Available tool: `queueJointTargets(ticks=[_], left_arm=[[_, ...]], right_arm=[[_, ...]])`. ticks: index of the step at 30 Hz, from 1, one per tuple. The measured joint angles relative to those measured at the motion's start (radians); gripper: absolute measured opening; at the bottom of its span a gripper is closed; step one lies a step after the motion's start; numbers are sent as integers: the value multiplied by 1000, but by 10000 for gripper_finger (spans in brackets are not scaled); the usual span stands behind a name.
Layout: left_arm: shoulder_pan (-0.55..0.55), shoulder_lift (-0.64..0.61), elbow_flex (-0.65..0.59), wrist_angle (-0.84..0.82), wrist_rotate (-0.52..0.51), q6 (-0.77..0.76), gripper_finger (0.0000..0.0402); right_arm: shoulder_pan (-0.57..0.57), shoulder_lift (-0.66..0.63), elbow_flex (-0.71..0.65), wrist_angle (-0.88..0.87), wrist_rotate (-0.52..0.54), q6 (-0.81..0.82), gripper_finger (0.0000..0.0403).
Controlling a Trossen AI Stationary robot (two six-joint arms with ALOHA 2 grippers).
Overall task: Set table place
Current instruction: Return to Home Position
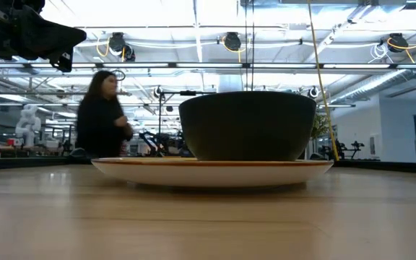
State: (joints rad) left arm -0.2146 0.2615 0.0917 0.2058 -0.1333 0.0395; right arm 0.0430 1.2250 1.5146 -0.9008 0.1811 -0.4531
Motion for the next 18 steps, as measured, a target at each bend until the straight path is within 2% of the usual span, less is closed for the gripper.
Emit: queueJointTargets(ticks=[7,9,12,18], left_arm=[[0,0,0,0,-6,4,8],[0,0,0,0,-6,3,8],[0,0,0,0,-7,3,8],[0,0,0,0,-7,2,8]], right_arm=[[-91,-154,-4,65,-135,117,0],[-115,-205,-33,77,-169,158,0],[-142,-283,-107,150,-283,229,0],[-145,-437,-289,247,-293,329,0]])
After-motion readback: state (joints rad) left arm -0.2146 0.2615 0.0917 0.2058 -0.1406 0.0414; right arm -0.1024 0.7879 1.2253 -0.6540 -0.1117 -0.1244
